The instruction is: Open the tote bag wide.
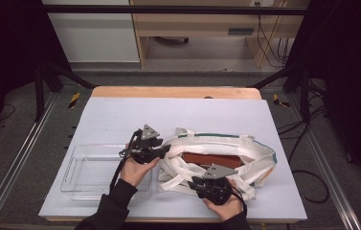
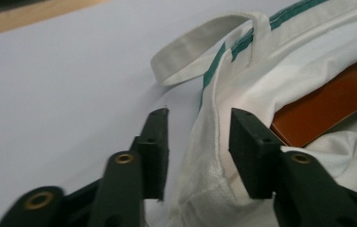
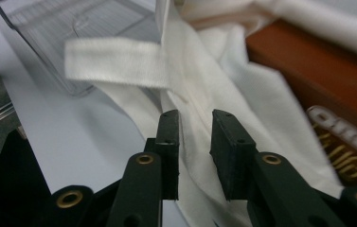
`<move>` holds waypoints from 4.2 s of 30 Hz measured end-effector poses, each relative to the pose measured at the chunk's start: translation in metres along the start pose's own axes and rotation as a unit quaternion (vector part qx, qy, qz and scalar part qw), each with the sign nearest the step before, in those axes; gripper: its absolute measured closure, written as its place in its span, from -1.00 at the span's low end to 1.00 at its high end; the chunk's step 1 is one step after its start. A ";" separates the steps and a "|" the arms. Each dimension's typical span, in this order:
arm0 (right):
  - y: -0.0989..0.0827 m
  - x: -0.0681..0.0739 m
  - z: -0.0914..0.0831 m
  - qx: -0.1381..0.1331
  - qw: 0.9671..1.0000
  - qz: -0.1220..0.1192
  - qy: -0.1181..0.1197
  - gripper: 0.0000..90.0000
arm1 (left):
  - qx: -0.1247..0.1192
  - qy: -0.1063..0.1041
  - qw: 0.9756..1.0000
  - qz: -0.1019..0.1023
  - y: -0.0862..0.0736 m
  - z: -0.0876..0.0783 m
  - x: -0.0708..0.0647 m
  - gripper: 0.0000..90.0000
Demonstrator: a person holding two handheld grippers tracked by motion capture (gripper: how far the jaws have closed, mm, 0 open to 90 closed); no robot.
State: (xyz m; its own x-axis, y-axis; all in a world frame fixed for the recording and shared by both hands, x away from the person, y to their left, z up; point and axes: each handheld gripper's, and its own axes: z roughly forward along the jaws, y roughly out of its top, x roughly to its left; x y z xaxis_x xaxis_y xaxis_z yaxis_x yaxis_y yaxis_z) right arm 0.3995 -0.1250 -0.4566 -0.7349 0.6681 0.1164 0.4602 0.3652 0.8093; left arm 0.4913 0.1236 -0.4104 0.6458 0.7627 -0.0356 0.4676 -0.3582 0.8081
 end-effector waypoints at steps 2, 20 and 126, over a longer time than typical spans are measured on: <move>0.005 -0.002 -0.012 -0.016 1.000 -0.006 -0.009 0.60 | -0.016 -0.005 1.000 -0.005 0.000 -0.007 0.001 0.06; -0.021 -0.063 -0.065 0.010 0.986 0.066 -0.152 1.00 | -0.007 -0.052 0.998 0.025 -0.006 -0.005 -0.071 0.75; -0.007 -0.054 -0.066 -0.074 0.986 0.042 -0.141 0.22 | -0.083 -0.042 0.995 0.043 0.021 -0.031 -0.080 0.23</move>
State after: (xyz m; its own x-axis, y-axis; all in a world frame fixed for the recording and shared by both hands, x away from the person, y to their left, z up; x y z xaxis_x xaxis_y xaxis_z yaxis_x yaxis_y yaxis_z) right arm 0.4032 -0.2067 -0.4306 -0.5189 0.8539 0.0392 0.4204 0.2150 0.8815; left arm 0.4308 0.0718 -0.3721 0.7311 0.6823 -0.0059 0.3074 -0.3216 0.8956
